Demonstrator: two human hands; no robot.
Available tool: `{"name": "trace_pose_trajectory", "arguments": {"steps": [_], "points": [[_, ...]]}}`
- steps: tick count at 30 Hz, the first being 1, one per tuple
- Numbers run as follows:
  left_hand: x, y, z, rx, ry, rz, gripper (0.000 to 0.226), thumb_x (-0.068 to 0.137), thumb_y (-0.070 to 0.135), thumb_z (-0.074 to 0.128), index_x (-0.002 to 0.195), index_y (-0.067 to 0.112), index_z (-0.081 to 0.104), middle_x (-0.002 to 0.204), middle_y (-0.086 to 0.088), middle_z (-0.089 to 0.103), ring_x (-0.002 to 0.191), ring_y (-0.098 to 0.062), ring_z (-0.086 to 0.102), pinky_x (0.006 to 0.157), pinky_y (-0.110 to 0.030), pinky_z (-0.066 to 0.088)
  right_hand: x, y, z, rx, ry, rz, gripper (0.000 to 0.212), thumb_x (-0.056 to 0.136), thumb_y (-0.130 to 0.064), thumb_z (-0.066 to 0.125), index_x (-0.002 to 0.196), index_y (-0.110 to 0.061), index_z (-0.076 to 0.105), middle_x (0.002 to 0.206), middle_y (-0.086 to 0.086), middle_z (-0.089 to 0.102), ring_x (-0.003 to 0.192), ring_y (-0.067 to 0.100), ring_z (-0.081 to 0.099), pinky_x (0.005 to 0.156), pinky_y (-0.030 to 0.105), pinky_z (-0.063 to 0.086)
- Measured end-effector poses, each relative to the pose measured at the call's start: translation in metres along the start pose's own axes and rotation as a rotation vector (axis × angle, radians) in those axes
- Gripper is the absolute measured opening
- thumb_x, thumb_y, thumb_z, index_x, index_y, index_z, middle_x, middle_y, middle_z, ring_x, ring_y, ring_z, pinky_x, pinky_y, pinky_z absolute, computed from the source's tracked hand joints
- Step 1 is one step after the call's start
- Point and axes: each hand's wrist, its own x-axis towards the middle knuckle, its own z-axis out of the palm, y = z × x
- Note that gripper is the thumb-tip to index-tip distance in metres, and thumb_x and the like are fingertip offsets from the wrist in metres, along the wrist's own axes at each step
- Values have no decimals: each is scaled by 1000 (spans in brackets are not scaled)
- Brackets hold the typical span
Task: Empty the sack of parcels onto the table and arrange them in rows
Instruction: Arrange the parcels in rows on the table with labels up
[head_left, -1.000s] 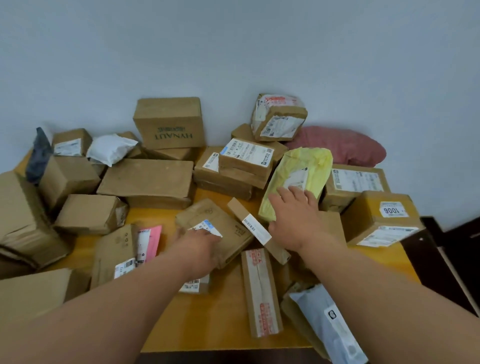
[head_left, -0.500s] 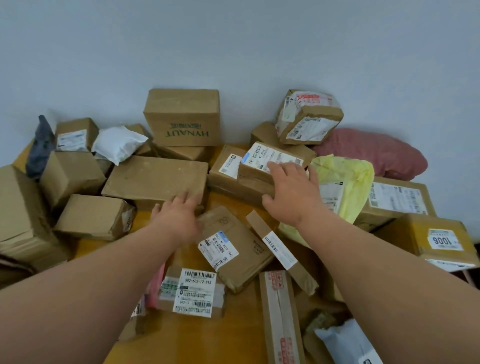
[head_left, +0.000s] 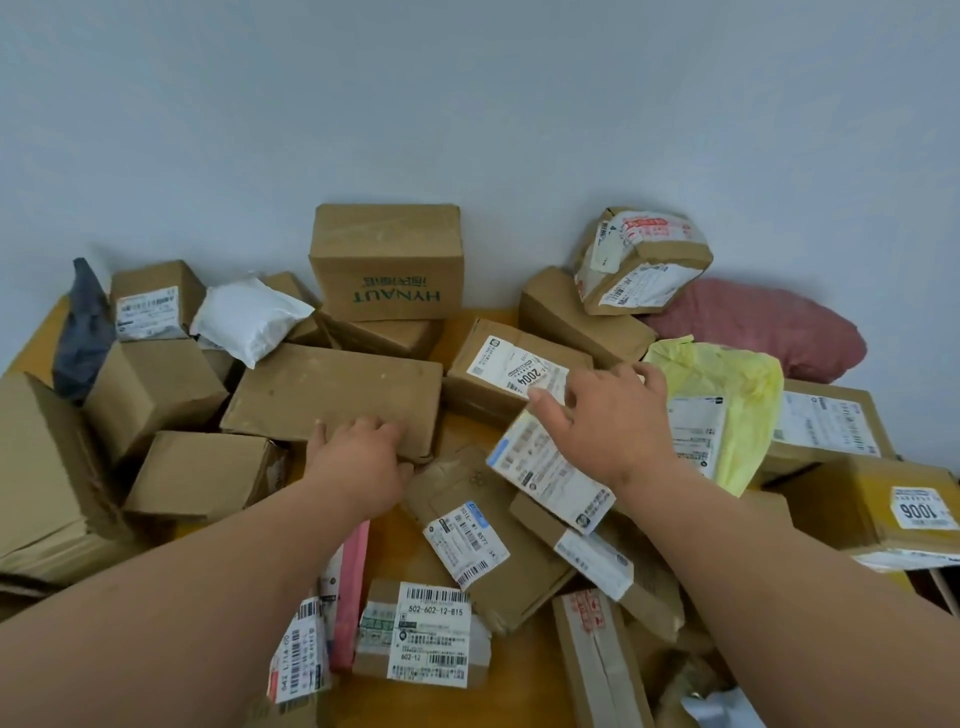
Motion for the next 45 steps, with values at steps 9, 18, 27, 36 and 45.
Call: {"name": "trace_pose_trajectory", "arguments": {"steps": [9,18,27,36,45], "points": [[11,-24,-29,-116,186,-10,55,98,41,50,149,28,36,145,-4,46,136,-26,42,121,-50,19,20,-40,-2,6,-36,-77,32,97,-45,42,114,-27,62,115,-4,62,114,18,54,113,43,21],[74,-68,-87,-841,359,-145,69,85,35,61,145,18,32,142,-9,48,129,-32,49,104,-50,44,101,-115,-16,133,-116,-178,69,93,-33,55,153,-33,22,165,4,7,151,30,12,120,51,12],[99,-44,-97,-1101,496,-194,33,100,45,48,129,29,48,89,13,59,90,-20,63,91,-40,51,144,-96,-11,41,50,-207,52,94,-51,44,135,-20,47,139,7,50,133,30,43,120,52,20],[90,20,-133,-1141,398,64,36,98,39,55,89,10,75,95,-16,73,96,-34,67,89,-42,55,143,-54,-23,117,103,-1,36,97,-41,41,117,-17,59,116,7,62,114,32,52,104,46,32],[53,10,-122,-719,-190,53,33,98,34,59,128,23,66,131,2,62,123,-17,54,109,-35,35,128,-59,-19,4,-126,-44,36,94,-43,37,110,-21,62,115,5,64,118,30,54,118,55,19]]}}
